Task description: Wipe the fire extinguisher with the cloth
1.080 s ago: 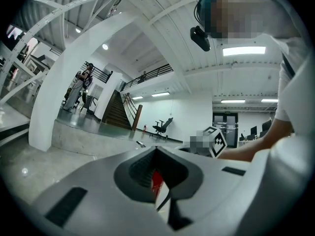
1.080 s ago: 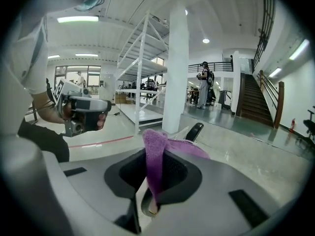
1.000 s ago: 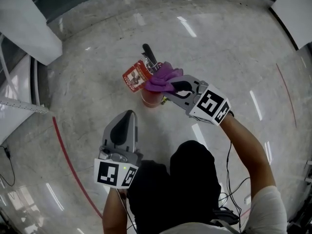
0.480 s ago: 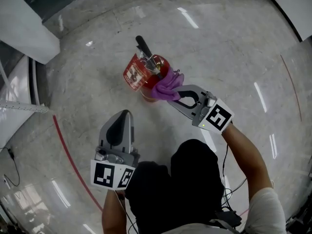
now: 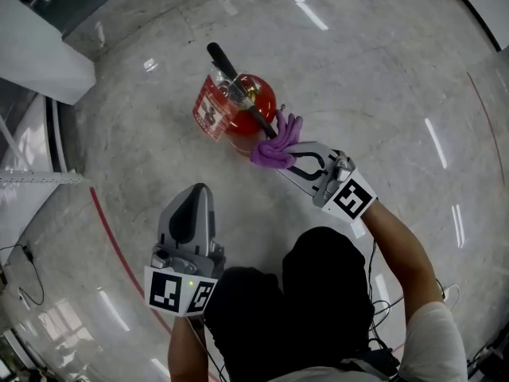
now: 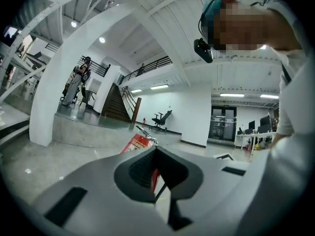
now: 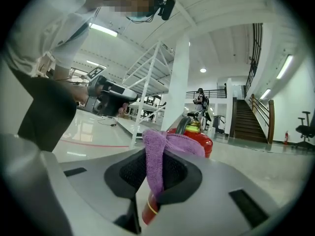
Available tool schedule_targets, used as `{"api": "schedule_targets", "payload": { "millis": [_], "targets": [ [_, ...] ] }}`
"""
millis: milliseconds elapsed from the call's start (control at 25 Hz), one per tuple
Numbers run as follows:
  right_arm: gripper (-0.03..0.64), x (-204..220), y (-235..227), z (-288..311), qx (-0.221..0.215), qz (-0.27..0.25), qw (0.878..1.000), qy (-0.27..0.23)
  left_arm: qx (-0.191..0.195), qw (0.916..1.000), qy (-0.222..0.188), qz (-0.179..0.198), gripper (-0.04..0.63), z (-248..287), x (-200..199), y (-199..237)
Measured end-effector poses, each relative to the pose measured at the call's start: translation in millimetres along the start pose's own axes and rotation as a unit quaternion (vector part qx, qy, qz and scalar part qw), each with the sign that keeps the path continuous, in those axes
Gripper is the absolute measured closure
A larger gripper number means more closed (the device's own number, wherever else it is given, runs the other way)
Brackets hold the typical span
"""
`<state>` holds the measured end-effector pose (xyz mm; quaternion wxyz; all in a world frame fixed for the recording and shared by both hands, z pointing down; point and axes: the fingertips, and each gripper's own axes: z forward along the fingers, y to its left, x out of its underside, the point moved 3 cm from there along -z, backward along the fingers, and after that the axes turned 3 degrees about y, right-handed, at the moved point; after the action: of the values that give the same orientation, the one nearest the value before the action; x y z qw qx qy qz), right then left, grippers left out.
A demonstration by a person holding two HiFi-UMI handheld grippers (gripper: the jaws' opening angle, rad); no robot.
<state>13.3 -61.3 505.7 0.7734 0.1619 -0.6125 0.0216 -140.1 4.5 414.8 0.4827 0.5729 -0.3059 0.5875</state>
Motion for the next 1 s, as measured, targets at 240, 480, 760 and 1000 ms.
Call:
{"api": "schedule_targets", "payload": {
  "millis": [240, 480, 760, 1000],
  "targets": [
    [0.558, 24.8, 5.9, 6.6, -0.002, -0.019, 1.000, -0.006, 0.000, 0.9999, 0.006, -0.010, 0.592, 0.7, 6.9, 1.3],
    [0.558, 74.1, 8.2, 17.8, 0.008, -0.003, 1.000, 0.022, -0.003, 0.9998, 0.019, -0.010, 0.592, 0.3, 16.0, 3.9],
    [0.558, 117.4, 6.4, 36.5, 0.009, -0.004, 0.999, 0.038, -0.012, 0.9993, 0.034, -0.008, 0.592, -6.5, 21.9, 7.7],
    [0.558, 153.5, 8.9, 43.9, 0.009, 0.016, 0.998, 0.067, -0.014, 0.9992, 0.038, -0.009, 0.592, -10.1, 25.4, 10.2]
  ]
}}
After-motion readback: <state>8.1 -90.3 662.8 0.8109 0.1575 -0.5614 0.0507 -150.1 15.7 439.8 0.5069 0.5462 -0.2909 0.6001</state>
